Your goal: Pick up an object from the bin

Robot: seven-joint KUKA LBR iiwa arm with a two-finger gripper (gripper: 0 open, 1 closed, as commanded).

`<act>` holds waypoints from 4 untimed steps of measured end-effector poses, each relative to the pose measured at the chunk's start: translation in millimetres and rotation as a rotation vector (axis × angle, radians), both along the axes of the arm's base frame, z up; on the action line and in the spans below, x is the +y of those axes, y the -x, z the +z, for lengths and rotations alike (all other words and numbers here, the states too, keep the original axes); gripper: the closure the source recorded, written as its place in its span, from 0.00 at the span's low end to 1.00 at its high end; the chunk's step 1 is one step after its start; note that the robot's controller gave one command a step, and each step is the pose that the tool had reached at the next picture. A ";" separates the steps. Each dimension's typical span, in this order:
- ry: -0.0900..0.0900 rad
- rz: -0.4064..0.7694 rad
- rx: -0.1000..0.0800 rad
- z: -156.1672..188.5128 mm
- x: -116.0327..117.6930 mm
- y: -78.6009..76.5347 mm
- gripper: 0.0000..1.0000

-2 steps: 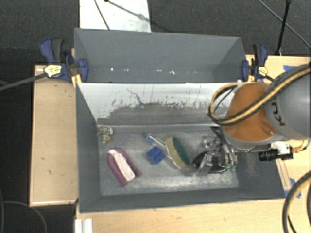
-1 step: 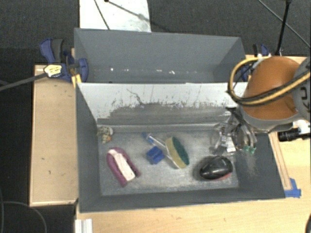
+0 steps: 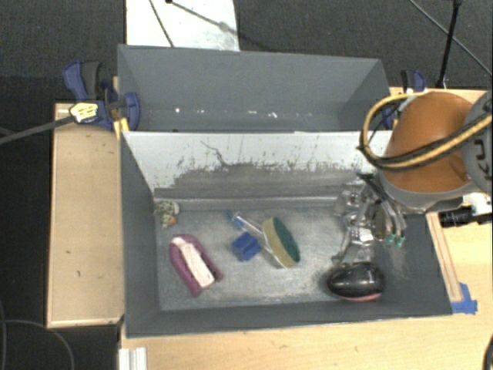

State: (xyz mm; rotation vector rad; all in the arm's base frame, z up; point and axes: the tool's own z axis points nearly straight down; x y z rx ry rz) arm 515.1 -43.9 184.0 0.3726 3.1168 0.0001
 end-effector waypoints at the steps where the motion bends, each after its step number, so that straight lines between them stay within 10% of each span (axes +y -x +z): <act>1: -0.017 -0.022 0.017 -111.9 -71.4 20.9 0.00; 2: -0.021 -0.012 0.018 -108.6 -66.6 19.6 1.00; 3: 0.000 -0.043 -0.006 -33.2 -51.9 33.7 1.00; 4: 0.000 -0.044 0.001 -36.9 -52.7 35.2 0.00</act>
Offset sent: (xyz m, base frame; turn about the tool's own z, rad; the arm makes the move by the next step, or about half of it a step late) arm -0.0206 -0.0772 -0.1140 0.0185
